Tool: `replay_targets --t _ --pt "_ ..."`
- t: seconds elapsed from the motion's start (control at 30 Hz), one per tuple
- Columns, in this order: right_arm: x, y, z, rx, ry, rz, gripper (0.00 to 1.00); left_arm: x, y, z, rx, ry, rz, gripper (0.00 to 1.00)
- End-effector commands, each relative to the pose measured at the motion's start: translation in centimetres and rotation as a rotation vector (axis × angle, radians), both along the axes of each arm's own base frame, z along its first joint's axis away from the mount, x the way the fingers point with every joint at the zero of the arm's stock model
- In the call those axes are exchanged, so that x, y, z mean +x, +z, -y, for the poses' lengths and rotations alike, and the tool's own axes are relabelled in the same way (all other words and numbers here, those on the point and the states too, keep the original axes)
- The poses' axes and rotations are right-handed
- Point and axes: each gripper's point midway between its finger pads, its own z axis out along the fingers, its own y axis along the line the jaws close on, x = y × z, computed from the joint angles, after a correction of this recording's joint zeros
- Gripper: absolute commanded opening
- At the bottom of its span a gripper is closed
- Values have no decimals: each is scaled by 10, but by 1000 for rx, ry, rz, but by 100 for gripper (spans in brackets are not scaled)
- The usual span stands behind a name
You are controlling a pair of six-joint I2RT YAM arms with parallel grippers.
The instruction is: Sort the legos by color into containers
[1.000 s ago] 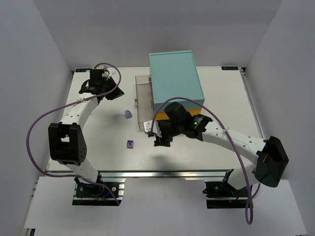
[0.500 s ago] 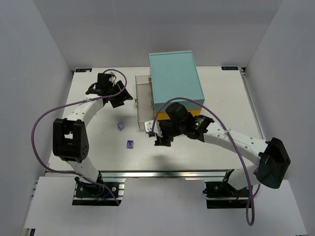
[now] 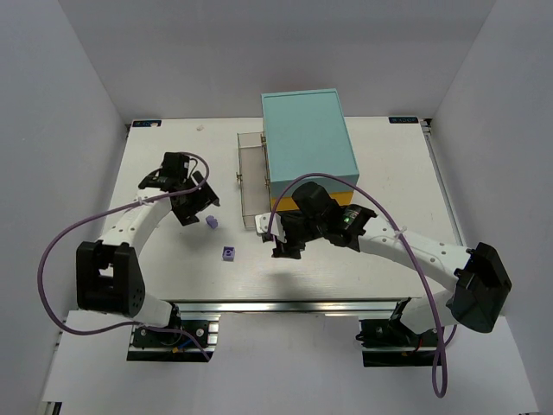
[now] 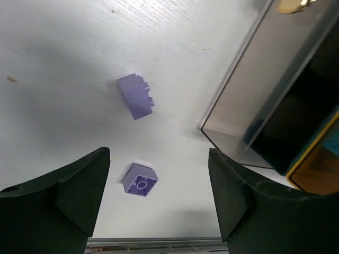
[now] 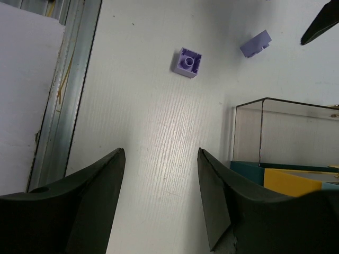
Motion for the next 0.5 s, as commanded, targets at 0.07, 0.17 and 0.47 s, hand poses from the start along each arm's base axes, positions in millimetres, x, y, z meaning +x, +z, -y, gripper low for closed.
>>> replay_targets --t 0.07,0.17,0.47 --pt "5 13 -3 40 -17 18 63 -6 -26 -1 10 64 -113 85" --pt "3 12 -2 40 -17 20 63 3 -35 -4 30 82 -122 84" --pt "6 14 0 42 -27 35 63 28 -64 -1 52 68 -179 70"
